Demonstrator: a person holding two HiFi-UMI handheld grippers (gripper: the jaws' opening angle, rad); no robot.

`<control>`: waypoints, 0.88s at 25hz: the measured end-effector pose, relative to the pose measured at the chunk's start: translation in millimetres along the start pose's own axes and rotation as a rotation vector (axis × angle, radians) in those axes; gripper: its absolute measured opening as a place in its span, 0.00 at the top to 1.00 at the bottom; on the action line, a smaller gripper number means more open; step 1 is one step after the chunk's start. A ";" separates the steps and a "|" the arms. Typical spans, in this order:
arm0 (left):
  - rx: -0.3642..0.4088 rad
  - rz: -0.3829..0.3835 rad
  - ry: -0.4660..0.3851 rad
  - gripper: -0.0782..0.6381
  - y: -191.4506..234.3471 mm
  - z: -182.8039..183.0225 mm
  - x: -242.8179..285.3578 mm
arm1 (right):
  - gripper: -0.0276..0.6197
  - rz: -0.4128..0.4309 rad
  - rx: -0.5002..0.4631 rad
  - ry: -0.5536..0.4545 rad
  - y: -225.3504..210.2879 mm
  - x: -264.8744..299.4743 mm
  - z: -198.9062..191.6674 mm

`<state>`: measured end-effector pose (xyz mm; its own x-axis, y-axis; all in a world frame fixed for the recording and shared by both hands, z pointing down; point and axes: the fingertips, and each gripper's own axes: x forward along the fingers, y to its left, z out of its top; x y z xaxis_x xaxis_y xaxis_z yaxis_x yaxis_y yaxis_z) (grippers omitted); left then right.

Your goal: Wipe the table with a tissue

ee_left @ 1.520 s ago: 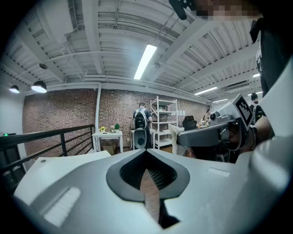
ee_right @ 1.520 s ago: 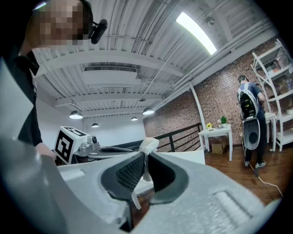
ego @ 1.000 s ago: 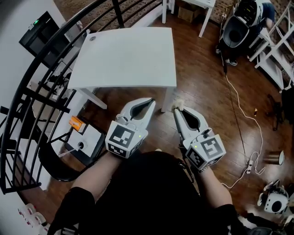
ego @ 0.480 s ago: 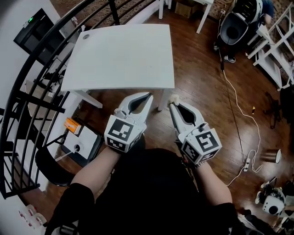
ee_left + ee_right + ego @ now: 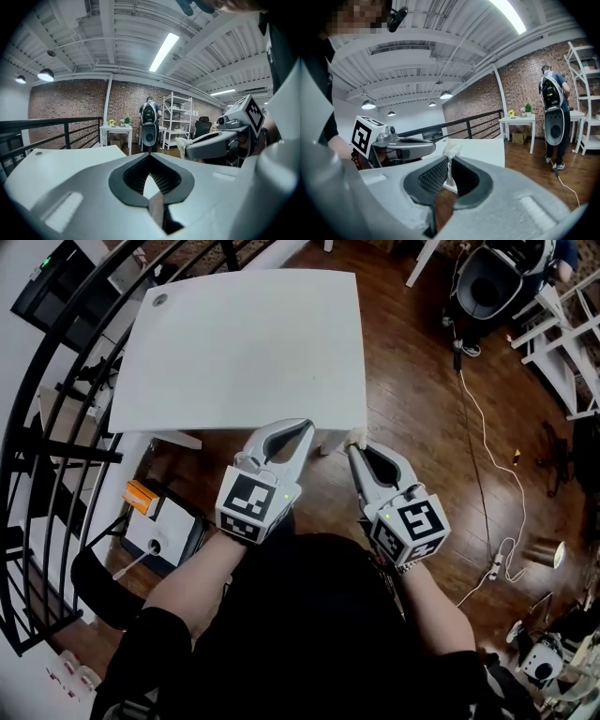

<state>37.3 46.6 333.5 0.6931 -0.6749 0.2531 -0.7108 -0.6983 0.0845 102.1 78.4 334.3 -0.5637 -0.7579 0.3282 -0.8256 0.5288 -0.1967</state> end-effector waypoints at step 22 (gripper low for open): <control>-0.103 -0.104 0.190 0.88 115.7 -69.5 85.2 | 0.93 -0.081 0.064 0.338 -68.4 162.5 -67.0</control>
<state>5.8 -75.2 431.9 0.7354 -0.5366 0.4139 -0.6517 -0.7275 0.2146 68.5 -55.4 463.0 -0.4654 -0.6214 0.6303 -0.8730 0.4395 -0.2114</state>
